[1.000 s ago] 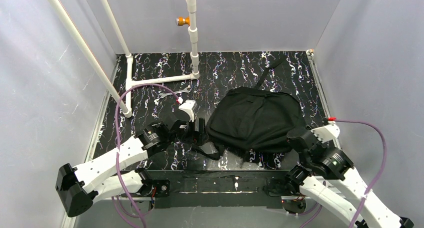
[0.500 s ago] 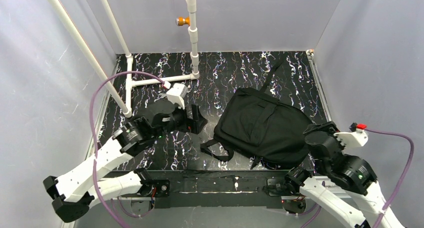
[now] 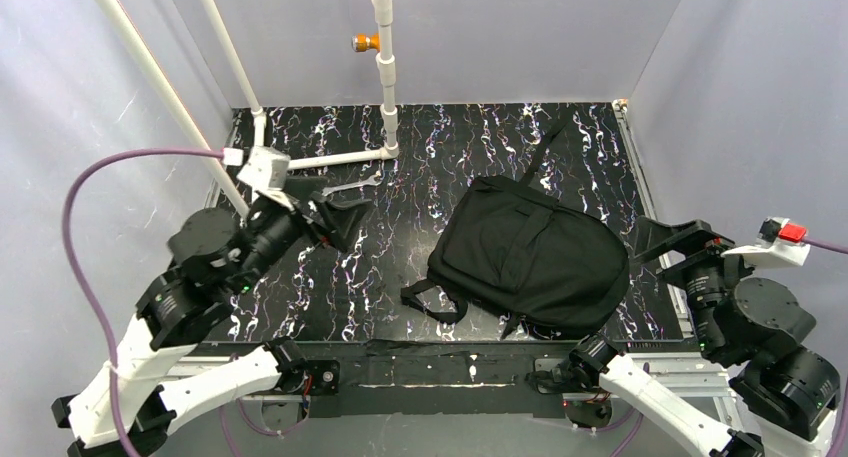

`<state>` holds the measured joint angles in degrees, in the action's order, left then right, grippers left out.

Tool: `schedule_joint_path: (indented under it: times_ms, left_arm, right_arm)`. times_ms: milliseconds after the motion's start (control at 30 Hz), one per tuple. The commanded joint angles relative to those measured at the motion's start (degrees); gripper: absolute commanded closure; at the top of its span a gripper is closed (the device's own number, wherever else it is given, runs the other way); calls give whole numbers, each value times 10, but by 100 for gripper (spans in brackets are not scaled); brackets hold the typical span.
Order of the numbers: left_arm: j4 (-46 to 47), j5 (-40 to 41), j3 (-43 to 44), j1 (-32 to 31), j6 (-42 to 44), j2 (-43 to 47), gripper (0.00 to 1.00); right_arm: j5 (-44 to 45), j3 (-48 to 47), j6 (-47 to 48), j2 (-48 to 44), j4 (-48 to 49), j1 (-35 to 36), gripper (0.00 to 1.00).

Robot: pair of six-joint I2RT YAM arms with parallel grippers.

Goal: Pack the student bag
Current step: Reset both arms

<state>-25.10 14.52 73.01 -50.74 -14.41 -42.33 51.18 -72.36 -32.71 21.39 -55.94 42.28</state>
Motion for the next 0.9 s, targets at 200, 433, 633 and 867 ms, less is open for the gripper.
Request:
schedule_joint_path:
  times_ms: [200, 433, 633, 867]
  left_arm:
    - [37, 20, 71, 3, 98, 60, 2]
    - [65, 57, 59, 3, 137, 114, 2]
    - [88, 69, 53, 3, 169, 126, 2]
    - [78, 64, 50, 3, 160, 119, 2]
  right_arm:
    - [-42, -92, 125, 39, 80, 1, 2]
    - [-27, -112, 127, 63, 91, 2, 2]
    - [-25, -130, 136, 75, 92, 2, 2]
    - [-29, -116, 126, 53, 107, 2, 2]
